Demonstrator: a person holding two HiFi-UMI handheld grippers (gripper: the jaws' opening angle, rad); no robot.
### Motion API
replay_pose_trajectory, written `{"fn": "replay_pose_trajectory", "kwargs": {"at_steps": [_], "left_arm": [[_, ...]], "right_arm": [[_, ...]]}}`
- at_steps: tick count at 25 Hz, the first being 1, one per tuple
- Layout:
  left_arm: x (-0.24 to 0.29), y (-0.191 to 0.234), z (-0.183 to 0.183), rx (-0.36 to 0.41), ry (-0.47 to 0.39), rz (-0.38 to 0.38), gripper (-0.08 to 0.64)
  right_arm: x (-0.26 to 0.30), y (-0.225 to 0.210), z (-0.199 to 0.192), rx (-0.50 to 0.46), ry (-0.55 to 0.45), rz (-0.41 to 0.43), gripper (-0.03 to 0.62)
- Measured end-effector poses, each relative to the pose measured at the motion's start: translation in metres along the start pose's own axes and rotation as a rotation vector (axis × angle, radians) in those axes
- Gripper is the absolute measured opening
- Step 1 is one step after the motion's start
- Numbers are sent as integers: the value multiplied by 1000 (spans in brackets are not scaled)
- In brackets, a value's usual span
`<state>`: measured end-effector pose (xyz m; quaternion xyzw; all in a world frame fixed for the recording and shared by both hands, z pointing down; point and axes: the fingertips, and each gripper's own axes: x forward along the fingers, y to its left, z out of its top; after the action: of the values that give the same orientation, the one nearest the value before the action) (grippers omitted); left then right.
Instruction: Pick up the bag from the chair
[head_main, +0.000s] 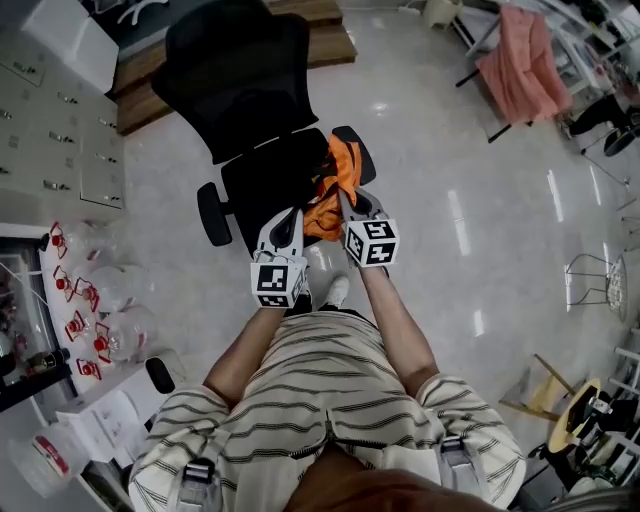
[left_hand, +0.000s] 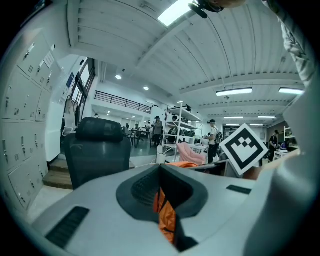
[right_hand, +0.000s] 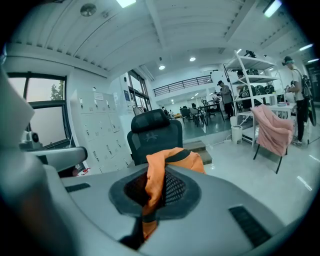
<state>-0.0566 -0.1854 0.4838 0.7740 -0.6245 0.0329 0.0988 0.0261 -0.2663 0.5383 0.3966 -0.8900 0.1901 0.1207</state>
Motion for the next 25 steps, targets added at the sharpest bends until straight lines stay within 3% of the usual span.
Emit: {"fn": "replay_pose_trajectory", "kwargs": {"at_steps": [25], "left_arm": [[4, -3, 49, 47, -96, -2, 23]], "right_arm": [[-43, 39, 69, -104, -167, 98, 25]]}}
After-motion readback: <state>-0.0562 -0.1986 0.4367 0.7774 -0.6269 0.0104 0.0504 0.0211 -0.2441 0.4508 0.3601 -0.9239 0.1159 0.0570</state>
